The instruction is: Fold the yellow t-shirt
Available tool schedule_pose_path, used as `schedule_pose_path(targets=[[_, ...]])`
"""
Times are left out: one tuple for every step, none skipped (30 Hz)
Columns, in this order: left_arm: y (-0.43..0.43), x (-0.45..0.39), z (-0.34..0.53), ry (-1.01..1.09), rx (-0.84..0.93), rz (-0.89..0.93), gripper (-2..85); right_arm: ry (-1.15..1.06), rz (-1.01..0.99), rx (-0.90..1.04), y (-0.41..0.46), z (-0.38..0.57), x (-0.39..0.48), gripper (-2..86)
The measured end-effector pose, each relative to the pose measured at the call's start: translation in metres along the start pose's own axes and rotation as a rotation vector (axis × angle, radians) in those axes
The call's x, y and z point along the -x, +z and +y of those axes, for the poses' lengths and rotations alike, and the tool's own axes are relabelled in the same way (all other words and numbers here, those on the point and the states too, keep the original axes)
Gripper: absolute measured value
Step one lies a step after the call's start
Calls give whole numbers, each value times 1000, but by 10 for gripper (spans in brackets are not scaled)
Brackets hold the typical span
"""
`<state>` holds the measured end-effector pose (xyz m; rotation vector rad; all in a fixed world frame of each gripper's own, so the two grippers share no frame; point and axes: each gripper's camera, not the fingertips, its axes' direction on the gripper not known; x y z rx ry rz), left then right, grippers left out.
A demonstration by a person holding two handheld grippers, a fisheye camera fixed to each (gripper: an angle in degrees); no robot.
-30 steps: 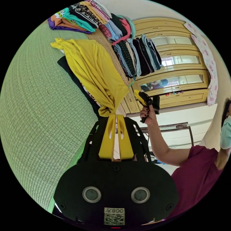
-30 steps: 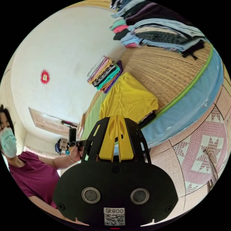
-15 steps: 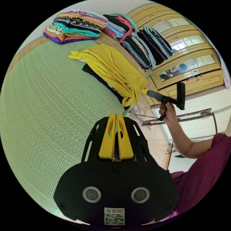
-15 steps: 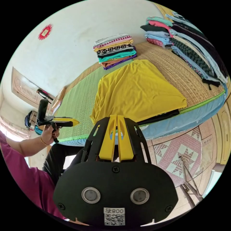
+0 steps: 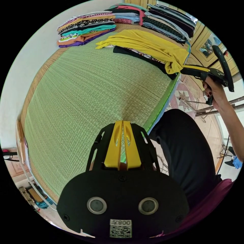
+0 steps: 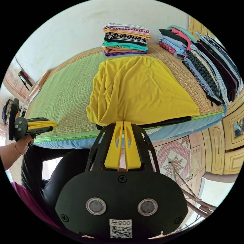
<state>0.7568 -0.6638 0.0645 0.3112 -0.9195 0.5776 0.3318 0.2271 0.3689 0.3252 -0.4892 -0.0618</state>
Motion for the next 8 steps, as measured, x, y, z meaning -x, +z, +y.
schedule_pose_path(targets=[[0,4,6,-28,-11,27,3,21,-29,1,1,1,-5,1],[-1,6,9,-38,-16,40,3,41,-59,8,1,2,-10,1],[-1,9,15,-50,-24,64,3,50,-72,11,1,2,-13,1],[-1,12,20,-43,-31,78,4,64,-93,17,1,4,-17,1],[-1,12,22,-36,-34,82,4,73,-104,23,-1,6,-19,2],[-2,13,27,-21,-40,84,4,78,-107,24,-3,8,-20,2],[-2,13,31,-8,-45,82,4,90,-110,22,-8,12,-23,2],[-2,13,34,-2,-47,78,4,112,-114,13,-13,16,-26,3]])
